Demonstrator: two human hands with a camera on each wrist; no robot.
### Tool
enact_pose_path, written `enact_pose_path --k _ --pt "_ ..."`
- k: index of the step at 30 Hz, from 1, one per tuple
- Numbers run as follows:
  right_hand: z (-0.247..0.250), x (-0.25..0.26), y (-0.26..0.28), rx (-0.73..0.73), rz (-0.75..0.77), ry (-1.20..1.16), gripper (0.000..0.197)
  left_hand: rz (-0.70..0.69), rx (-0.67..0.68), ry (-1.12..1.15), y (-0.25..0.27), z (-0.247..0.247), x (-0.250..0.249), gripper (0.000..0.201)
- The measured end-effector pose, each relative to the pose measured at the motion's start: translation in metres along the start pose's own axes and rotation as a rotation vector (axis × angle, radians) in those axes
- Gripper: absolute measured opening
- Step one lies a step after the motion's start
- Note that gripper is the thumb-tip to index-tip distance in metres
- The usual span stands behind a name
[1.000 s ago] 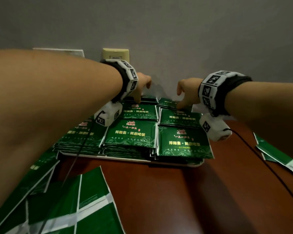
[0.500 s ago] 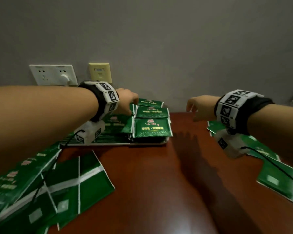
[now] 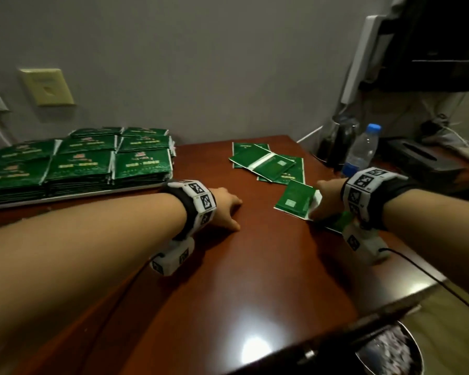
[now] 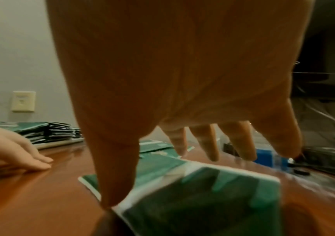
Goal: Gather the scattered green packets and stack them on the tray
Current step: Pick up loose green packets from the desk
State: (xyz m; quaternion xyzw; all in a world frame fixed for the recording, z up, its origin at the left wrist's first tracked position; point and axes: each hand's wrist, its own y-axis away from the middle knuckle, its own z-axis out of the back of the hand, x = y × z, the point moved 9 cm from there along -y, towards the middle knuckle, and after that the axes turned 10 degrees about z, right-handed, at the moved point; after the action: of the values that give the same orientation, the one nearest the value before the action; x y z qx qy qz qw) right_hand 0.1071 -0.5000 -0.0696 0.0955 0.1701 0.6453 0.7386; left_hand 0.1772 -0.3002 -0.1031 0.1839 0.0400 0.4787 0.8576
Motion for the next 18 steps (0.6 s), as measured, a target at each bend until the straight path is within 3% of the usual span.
enact_pose_path --k 4,6,9,14,18 --pt "-0.023 -0.004 -0.001 0.053 0.047 -0.017 0.06 0.044 -0.006 -0.023 -0.002 0.002 -0.001 0.085" --pt "-0.02 0.01 -0.003 0.022 0.103 0.021 0.067 0.058 0.003 -0.014 0.0 0.001 0.0 0.084" --pt "-0.009 0.039 -0.01 -0.056 0.225 -0.002 0.06 0.075 0.007 0.019 0.003 -0.002 0.0 0.083" --pt "0.028 0.029 -0.039 -0.213 0.156 -0.044 0.054 0.088 -0.008 0.082 0.003 -0.003 0.001 0.083" --pt "0.04 0.043 -0.064 -0.182 0.237 0.006 0.05 0.083 -0.018 0.108 -0.002 -0.005 0.001 0.084"
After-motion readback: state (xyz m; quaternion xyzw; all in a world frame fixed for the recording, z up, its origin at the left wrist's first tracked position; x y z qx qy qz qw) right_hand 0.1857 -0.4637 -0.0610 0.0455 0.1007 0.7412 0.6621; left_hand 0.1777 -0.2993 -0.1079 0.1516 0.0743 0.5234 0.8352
